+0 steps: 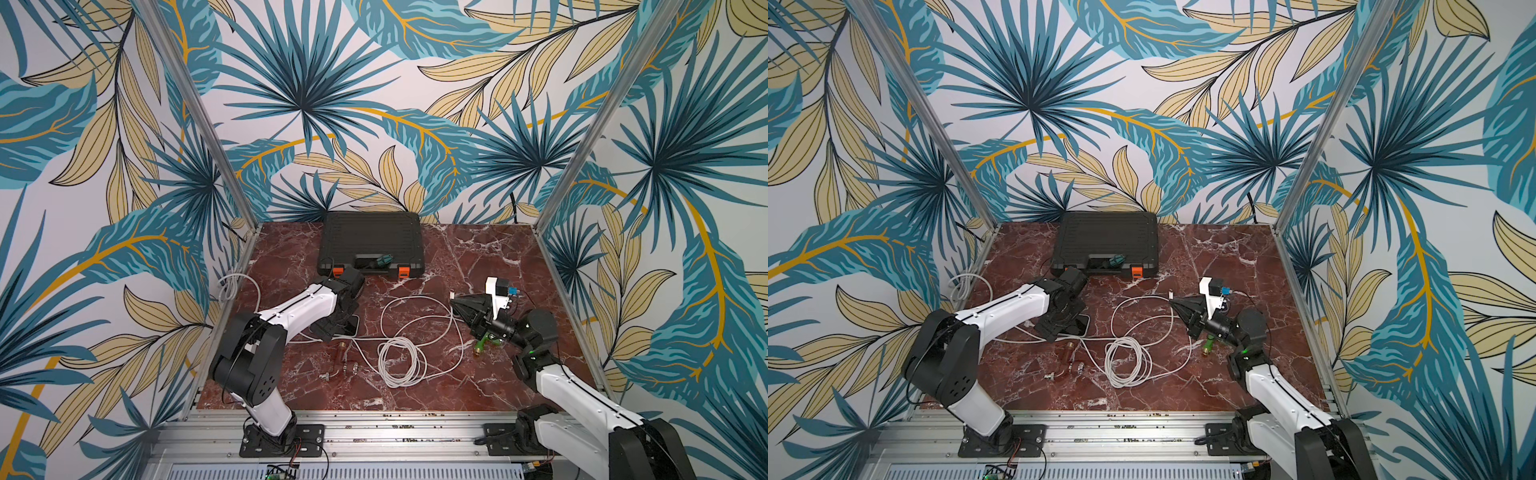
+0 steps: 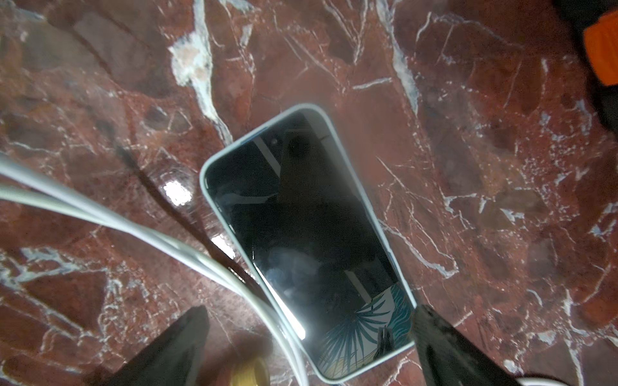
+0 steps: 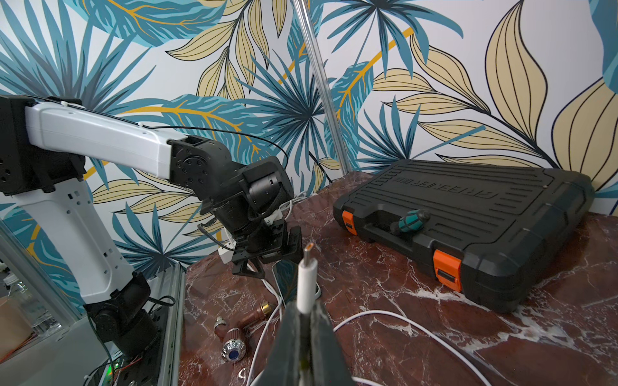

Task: Plug the charging cable into the phone
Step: Pick up the phone at the center of the board.

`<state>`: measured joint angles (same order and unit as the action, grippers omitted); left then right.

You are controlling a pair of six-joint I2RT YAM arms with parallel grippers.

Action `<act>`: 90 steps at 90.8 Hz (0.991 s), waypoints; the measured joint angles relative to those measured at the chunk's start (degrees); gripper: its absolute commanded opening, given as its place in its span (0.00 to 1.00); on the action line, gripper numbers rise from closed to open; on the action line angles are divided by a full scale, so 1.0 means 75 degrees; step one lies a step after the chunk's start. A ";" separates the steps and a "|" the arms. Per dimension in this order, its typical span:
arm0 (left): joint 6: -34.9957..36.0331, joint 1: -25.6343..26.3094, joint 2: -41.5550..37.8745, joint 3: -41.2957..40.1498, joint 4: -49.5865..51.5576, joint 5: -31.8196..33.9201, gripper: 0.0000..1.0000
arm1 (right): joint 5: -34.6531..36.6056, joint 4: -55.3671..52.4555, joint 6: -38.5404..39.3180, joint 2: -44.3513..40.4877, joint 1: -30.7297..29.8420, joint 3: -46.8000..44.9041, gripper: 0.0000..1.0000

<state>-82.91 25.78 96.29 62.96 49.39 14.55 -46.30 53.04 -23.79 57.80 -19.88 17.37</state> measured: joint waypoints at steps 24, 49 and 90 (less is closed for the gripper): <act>-0.0219 -0.0003 0.0530 0.0012 -0.0070 -0.0035 1.00 | 0.0058 -0.0146 0.0009 -0.0149 -0.0006 0.0000 0.00; -0.0405 -0.0020 0.0670 0.0070 -0.0187 -0.0023 1.00 | 0.0058 -0.0274 0.0009 -0.0195 -0.0006 0.0000 0.00; -0.0466 -0.0114 0.0935 0.0361 -0.0227 -0.0017 1.00 | 0.0085 -0.0309 0.0006 -0.0248 -0.0015 -0.0050 0.00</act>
<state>-86.41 24.93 103.31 65.67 47.68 14.41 -45.67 50.72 -23.75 55.94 -19.99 16.99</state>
